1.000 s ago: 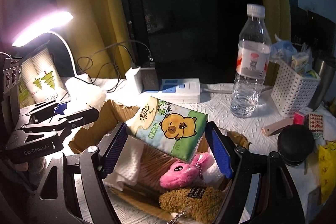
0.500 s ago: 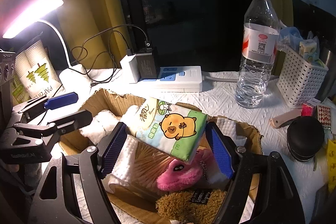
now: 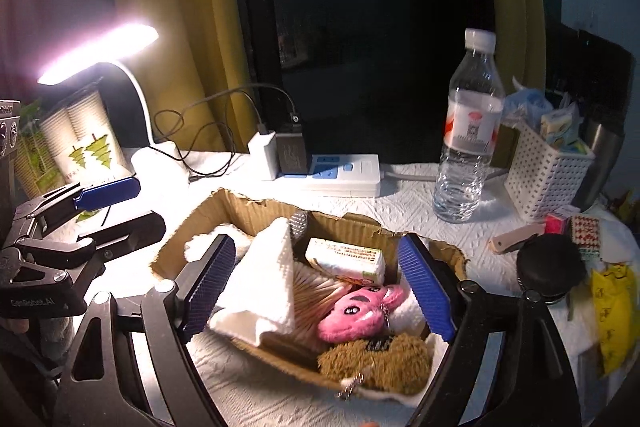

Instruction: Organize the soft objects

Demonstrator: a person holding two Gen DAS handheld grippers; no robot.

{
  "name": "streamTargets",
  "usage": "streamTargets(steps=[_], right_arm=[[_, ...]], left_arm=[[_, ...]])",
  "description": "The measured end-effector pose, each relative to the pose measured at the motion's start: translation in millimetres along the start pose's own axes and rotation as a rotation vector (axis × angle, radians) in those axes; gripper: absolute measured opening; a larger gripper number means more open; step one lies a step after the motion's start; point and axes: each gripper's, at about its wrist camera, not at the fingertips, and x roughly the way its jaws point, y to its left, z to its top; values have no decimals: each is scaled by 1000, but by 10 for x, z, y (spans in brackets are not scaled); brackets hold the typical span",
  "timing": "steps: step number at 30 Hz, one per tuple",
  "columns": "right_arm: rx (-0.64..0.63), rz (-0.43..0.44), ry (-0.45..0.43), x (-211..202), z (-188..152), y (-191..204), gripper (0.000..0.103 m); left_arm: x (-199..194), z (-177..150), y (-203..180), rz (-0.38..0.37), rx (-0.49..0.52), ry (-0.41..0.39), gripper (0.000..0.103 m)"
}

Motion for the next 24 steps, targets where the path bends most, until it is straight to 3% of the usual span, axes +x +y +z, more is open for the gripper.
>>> streamTargets(steps=[8,13,24], right_arm=[[-7,-26,-52,-443,-44,117,86],[-3,-45,-81,-725,-99,168,86],[-2,-77,-137,-1255,-186,274,86]], left_arm=[[-415,2,-165,-37,7,-51,78],[-630,7,-271,-51,15,-81,91],[-1098,-34,-422,-28,22,-122,92]])
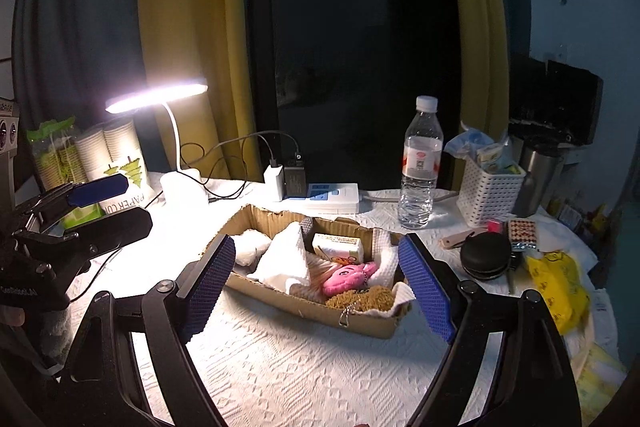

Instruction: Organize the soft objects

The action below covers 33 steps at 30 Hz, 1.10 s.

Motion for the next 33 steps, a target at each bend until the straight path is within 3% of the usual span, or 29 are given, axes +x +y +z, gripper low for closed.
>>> streamTargets(steps=[13,33], right_arm=[[-9,-33,-67,-625,-26,140,86],[-24,-79,-192,-1519,-103,405,86]], left_arm=[[-505,-23,-204,71,21,-42,92],[-1345,-44,-402,48,54,-155,92]])
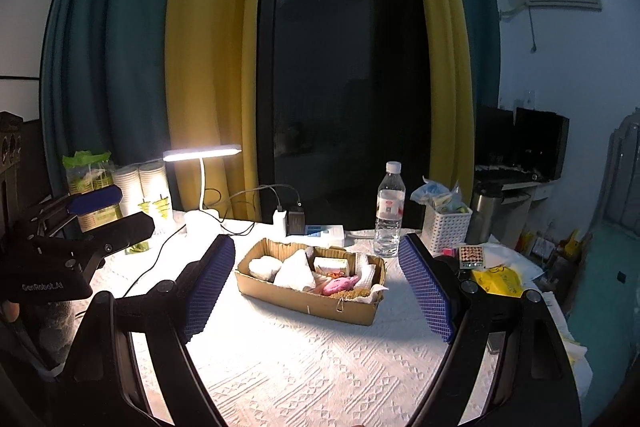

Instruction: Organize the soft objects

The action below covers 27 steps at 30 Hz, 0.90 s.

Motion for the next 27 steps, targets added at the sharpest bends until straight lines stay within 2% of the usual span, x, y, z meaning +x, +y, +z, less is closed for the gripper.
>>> streamTargets(steps=[10,18,27], right_arm=[[-2,-24,-13,-179,6,-22,86],[-3,-24,-10,-186,1,-16,86],[3,-24,5,-136,-25,-24,86]], left_arm=[[-100,44,-38,-19,-7,-18,92],[-115,46,-32,-25,-12,-18,97],[-124,17,-35,-27,-13,-12,98]])
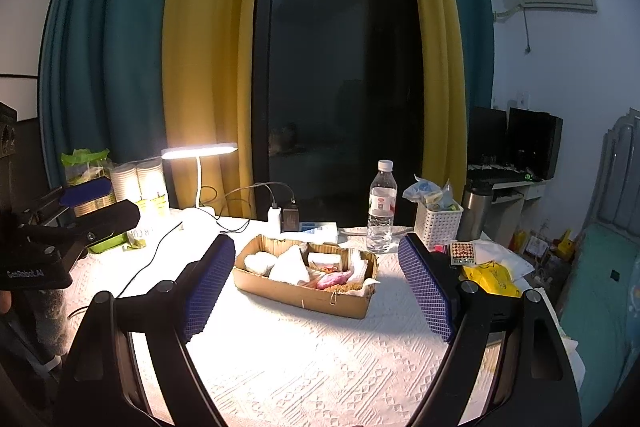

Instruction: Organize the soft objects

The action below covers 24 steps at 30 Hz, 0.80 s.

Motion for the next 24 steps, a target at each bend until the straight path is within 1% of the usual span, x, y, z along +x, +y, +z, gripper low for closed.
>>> streamTargets(steps=[20,24], right_arm=[[0,1,3,17,-12,-4,86],[-2,4,8,27,-55,9,86]], left_arm=[[-20,-7,7,2,-3,-1,98],[-30,-22,4,4,-5,-1,98]])
